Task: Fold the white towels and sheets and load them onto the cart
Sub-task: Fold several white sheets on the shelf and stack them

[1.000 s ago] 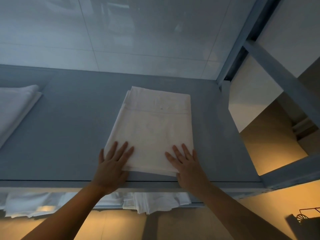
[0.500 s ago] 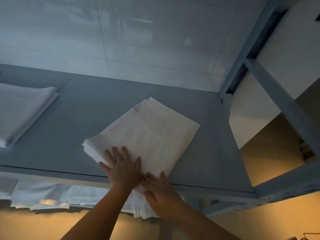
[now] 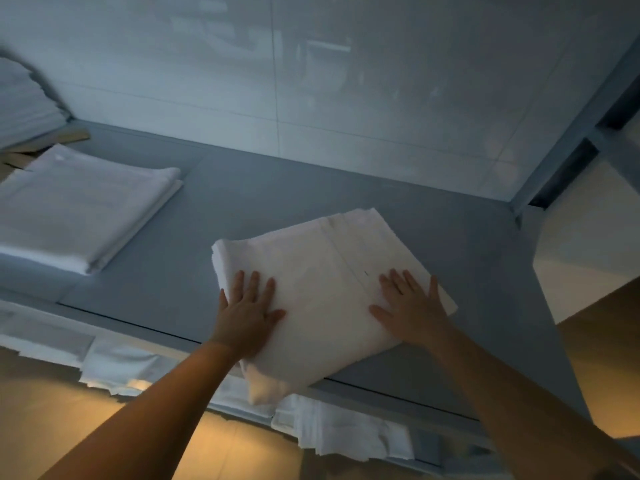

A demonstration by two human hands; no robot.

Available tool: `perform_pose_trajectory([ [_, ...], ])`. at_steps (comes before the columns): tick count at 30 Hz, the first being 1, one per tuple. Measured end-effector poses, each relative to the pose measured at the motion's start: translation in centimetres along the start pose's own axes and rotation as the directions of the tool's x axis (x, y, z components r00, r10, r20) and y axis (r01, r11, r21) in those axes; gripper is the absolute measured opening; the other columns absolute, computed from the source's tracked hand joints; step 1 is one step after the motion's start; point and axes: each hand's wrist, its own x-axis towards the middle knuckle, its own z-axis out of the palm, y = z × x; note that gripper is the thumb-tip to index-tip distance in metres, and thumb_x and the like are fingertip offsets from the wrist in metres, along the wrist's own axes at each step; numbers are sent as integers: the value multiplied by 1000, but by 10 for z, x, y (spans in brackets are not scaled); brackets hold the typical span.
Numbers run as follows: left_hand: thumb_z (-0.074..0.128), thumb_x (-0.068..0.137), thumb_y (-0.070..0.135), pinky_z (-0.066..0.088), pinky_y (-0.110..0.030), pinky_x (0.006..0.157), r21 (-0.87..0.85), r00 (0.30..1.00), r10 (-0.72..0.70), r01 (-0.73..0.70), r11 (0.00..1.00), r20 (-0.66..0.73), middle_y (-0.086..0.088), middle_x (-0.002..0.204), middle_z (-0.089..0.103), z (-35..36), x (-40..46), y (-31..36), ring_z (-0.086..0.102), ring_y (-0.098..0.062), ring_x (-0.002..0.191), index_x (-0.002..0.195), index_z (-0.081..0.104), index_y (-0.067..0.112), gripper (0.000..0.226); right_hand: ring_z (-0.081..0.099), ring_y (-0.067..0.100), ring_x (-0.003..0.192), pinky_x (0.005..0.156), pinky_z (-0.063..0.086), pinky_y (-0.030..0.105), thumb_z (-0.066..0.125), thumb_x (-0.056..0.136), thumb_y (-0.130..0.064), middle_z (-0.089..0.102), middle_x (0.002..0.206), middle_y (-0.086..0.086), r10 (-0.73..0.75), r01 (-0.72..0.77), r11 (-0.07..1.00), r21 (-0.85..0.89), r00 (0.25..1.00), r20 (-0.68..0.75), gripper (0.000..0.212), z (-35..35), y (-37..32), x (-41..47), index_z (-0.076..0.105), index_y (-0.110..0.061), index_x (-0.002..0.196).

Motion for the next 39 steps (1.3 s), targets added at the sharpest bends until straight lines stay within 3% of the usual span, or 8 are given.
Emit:
perform_pose_trajectory([
  [4,-27,64,79,0,-48,118,71,989,145,-147,987,39,-1,160,-14,-13,21,-40,-21,-26,145,151,-8,33,101,-18,17,146,110,-12,64,2,83,-76,-21,157,-12,-114,113,993,-15,978,-175,71,0,-47,11,-19,-47,144],
  [7,-37,53,80,0,-43,119,84,970,241,-243,966,43,3,159,-16,-22,49,-74,-25,-21,142,147,-16,35,107,-24,16,143,109,-12,64,-9,79,-77,-27,153,-16,-135,146,987,71,981,-137,65,16,-93,23,-27,-53,136],
  [10,-25,70,76,-4,-39,117,92,953,301,-302,949,25,9,158,-15,-29,76,-106,-27,-15,140,145,-15,39,84,-26,14,141,108,-16,61,-11,78,-78,-31,149,-19,-27,48,989,142,989,-146,60,27,-129,33,-31,-58,131],
  [13,9,98,55,-6,-41,117,100,958,285,-284,953,6,9,160,-8,-35,99,-129,-18,-16,145,150,-3,41,55,-26,16,142,107,-18,62,-9,79,-78,-33,148,-17,75,-52,985,164,988,-137,61,24,-163,47,-29,-58,133],
  [21,21,98,45,1,-43,117,19,991,123,-122,992,-58,2,161,-6,-32,85,-173,-15,-22,146,153,7,32,58,-14,25,146,109,-11,62,3,86,-74,-13,160,-8,309,-277,938,206,940,-143,63,-2,-263,82,-7,-53,145],
  [30,25,101,44,-6,-38,117,-65,947,303,-311,948,-109,-1,161,-6,-48,109,-233,-25,-18,141,153,15,27,55,-14,29,146,110,-11,62,12,90,-70,-11,160,-3,378,-349,904,247,923,-77,64,-15,-318,88,-2,-47,148],
  [35,41,98,36,22,-44,115,-172,977,162,-184,968,-136,-9,161,2,-56,91,-226,3,-29,147,143,41,27,46,-9,22,147,115,-1,56,17,92,-68,-11,161,-4,304,-290,938,189,952,-47,64,-18,-288,71,-4,-45,149],
  [39,42,98,36,32,-48,111,-231,995,65,-81,970,-77,-18,159,5,-56,79,-223,19,-39,142,144,39,31,46,-4,25,148,114,5,60,18,90,-70,-6,161,-2,474,-461,858,226,881,-3,69,-15,-247,58,-1,-42,150],
])
